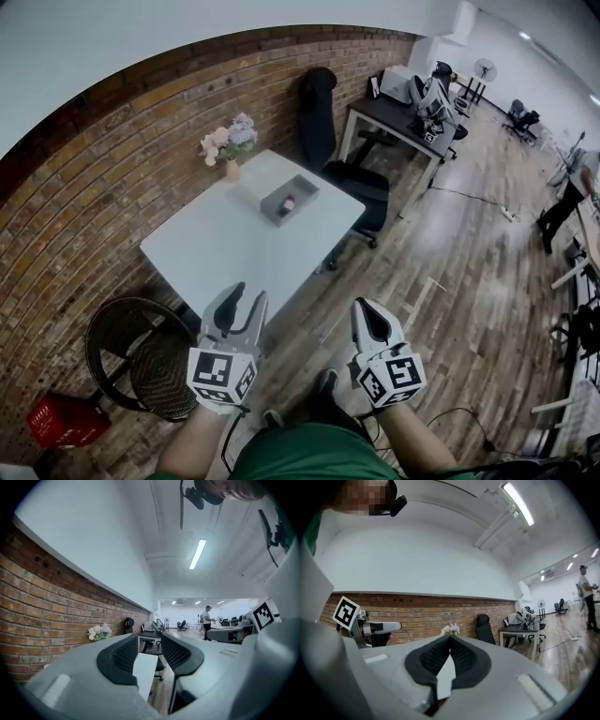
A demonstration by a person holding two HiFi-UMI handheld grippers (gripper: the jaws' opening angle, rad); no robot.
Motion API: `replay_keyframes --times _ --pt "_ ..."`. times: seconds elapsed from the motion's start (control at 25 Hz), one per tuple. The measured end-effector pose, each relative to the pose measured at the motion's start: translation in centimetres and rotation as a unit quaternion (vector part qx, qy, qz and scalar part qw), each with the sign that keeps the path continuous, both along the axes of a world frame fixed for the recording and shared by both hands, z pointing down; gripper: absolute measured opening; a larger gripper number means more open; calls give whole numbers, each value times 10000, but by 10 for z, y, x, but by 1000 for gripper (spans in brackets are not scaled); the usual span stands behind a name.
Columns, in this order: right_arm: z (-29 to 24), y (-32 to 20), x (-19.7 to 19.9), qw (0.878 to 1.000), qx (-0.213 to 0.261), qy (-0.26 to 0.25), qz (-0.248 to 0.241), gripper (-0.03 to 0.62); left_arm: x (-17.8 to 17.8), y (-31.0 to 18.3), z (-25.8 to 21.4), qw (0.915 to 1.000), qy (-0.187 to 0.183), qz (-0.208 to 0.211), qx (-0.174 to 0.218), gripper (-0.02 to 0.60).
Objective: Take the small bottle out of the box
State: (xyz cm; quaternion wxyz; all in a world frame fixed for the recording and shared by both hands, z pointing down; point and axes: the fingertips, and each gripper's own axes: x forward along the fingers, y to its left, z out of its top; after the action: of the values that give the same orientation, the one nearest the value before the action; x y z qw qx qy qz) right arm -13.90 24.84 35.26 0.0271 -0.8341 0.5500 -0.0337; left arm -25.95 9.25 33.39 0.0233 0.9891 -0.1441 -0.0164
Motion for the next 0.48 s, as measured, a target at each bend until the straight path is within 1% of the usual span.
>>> replay_keyframes --times 0.12,0.24,0.48 --pt "-12 -18 30 9997 191 102 -97 3 16 -15 -17 9994 122 -274 154 153" --pt "-16 -35 61 9992 316 70 -250 3 37 -26 -26 9980 189 -537 258 130" --pt "3 -56 129 9980 213 -234 -539 3 98 -31 -14 9967 -41 -796 132 126"
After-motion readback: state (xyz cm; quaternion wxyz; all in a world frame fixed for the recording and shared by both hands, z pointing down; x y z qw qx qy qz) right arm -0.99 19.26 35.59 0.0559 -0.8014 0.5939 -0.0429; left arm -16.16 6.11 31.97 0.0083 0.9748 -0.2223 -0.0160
